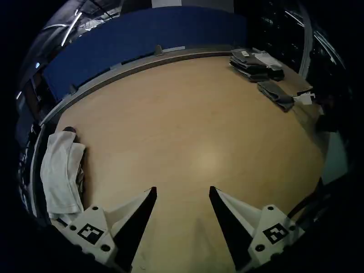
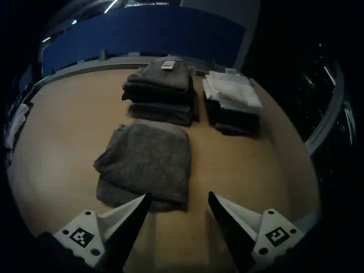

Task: Fold towel

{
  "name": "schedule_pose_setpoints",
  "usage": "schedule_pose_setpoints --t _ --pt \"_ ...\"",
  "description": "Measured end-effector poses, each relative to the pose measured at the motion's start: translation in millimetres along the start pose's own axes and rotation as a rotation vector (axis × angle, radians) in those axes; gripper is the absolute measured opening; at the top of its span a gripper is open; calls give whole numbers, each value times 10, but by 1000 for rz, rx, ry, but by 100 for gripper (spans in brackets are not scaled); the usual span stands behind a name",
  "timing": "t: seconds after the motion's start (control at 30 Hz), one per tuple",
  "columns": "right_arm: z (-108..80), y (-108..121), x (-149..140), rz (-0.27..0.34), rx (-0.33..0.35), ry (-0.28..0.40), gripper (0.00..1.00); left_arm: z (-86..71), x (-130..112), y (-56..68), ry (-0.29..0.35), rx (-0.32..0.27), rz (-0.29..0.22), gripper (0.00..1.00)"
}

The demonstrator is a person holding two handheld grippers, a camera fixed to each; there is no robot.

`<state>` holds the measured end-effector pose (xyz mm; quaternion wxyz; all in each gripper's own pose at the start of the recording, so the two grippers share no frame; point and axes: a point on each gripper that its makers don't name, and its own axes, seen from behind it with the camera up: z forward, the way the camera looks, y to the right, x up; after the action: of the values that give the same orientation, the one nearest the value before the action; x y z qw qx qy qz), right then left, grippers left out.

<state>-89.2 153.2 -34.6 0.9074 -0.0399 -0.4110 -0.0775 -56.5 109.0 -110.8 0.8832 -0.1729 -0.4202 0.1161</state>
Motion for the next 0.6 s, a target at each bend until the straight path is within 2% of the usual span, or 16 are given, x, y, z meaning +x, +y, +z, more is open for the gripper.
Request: schedule_pose_setpoints --t 0.4,0.6 --pt "53 -376 321 21 85 66 98 -50 -11 -42 1 4 -3 85" --pt "121 -492 339 18 102 62 98 -52 -35 -82 -2 7 -3 85"
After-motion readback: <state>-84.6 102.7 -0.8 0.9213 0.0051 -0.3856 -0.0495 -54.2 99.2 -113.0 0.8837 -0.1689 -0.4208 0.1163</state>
